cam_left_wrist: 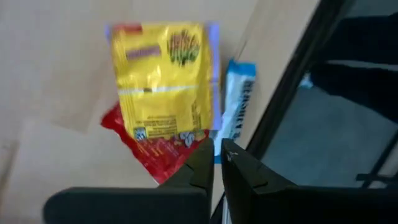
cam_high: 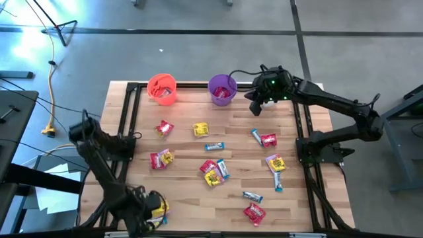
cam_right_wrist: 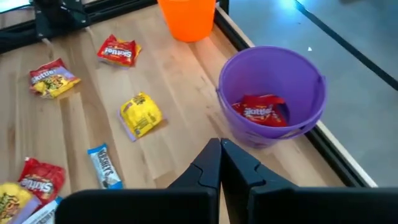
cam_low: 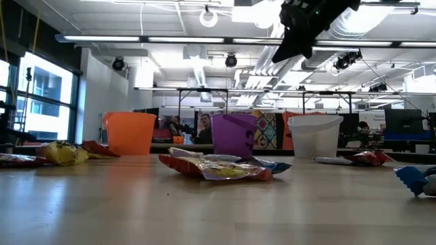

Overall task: Sort candy
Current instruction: Put the white chocolate bar into the orange bucket

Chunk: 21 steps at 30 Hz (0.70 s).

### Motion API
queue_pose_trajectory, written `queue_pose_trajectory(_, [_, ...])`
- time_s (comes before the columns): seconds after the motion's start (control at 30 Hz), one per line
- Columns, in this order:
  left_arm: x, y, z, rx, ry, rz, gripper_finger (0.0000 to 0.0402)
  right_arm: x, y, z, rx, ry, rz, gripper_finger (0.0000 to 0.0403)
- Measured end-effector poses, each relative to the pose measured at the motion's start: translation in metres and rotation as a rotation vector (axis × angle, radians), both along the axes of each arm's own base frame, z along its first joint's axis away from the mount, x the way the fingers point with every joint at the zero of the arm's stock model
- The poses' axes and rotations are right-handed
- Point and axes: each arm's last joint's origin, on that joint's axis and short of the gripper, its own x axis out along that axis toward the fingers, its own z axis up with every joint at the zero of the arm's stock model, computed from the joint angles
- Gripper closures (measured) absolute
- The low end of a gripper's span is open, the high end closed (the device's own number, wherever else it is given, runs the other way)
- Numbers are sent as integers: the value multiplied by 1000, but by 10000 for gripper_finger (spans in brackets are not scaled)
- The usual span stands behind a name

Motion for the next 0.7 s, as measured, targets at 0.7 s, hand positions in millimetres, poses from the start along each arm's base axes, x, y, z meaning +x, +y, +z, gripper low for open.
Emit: queue_pose_trajectory(0.7, [25,-28,-71,-29,96,-25,218,7,15,0,12,1,39,403])
